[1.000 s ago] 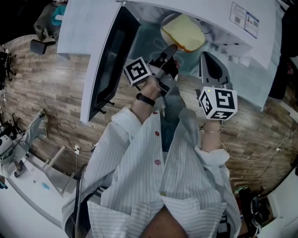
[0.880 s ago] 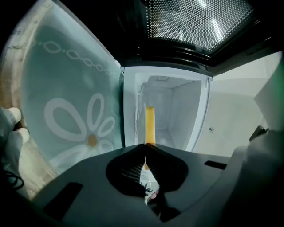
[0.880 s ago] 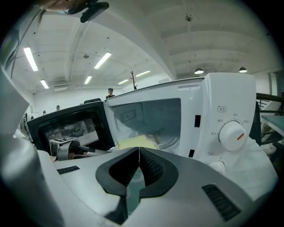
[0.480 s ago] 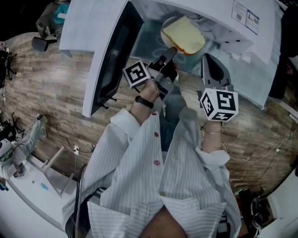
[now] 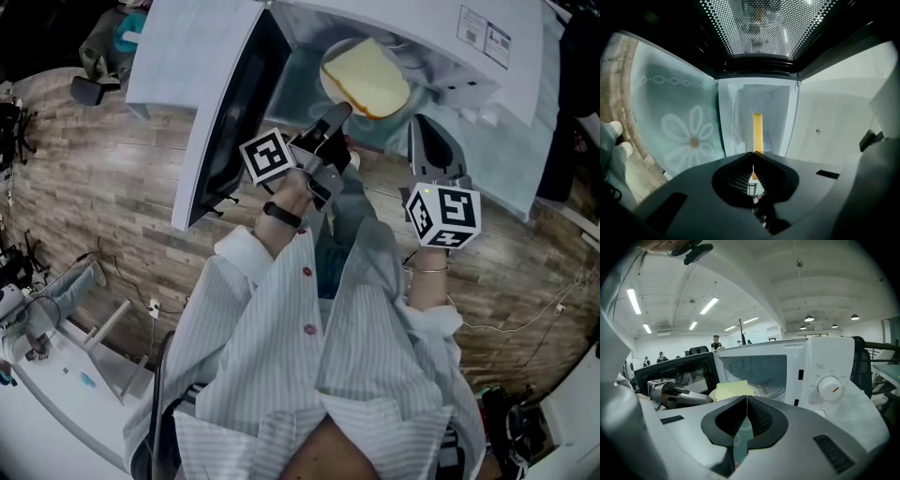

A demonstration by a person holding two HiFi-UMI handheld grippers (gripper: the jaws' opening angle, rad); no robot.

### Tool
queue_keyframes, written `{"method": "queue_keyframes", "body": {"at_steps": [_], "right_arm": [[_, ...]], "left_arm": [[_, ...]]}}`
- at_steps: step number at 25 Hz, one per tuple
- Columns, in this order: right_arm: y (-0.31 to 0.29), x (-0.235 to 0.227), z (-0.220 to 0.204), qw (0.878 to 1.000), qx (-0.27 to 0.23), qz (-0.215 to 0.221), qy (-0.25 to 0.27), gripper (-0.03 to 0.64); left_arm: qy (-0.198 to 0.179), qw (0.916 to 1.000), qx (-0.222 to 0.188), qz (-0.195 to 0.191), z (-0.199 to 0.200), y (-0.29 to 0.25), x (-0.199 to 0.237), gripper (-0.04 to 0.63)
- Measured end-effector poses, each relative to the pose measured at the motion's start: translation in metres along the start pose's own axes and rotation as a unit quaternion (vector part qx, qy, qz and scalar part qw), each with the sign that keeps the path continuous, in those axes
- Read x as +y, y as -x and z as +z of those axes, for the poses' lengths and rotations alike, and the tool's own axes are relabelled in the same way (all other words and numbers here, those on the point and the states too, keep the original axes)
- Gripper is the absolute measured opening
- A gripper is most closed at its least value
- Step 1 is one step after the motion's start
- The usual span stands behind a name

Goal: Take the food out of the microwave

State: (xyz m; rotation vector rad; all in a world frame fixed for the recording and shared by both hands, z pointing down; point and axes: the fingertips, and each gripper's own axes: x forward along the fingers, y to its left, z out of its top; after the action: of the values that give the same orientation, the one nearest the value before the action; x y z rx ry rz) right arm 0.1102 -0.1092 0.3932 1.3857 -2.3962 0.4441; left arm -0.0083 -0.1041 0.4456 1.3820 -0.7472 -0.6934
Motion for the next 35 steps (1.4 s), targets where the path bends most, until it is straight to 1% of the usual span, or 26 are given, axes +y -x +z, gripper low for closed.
{"method": "queue_keyframes", "body": {"at_steps": [10,13,20,23,27,31,35], "right_arm": [[0.023,-0.017,0.023,1.000,-0.017,-0.016,0.015,0.029],[0.035,-0.024,0.031,0.999,-0.022,-0.022,0.019,0.031],[0.061,-0.038,0.048,0.999,-0.040,-0.034,0.000,0.031],[0.066,-0.041,0.052,0.998,-0.044,-0.035,-0.006,0.031],[0.071,-0.041,0.060,0.998,-0.051,-0.035,-0.002,0.031],[0.074,-0.038,0.073,0.997,-0.062,-0.034,0.008,0.031],[0.075,-0.034,0.089,0.996,-0.077,-0.032,0.020,0.029]], "left_arm": [[-0.003,0.9992,0.034,-0.020,-0.020,0.005,-0.041,0.014],[0.001,0.9987,0.043,-0.026,-0.026,0.010,-0.051,0.014],[0.005,0.9974,0.058,-0.041,-0.038,0.028,-0.070,0.014],[-0.001,0.9968,0.064,-0.047,-0.041,0.033,-0.081,0.014],[-0.012,0.9957,0.068,-0.061,-0.043,0.037,-0.099,0.014],[-0.022,0.9947,0.070,-0.072,-0.044,0.040,-0.117,0.014],[-0.025,0.9934,0.071,-0.086,-0.044,0.041,-0.135,0.014]]}}
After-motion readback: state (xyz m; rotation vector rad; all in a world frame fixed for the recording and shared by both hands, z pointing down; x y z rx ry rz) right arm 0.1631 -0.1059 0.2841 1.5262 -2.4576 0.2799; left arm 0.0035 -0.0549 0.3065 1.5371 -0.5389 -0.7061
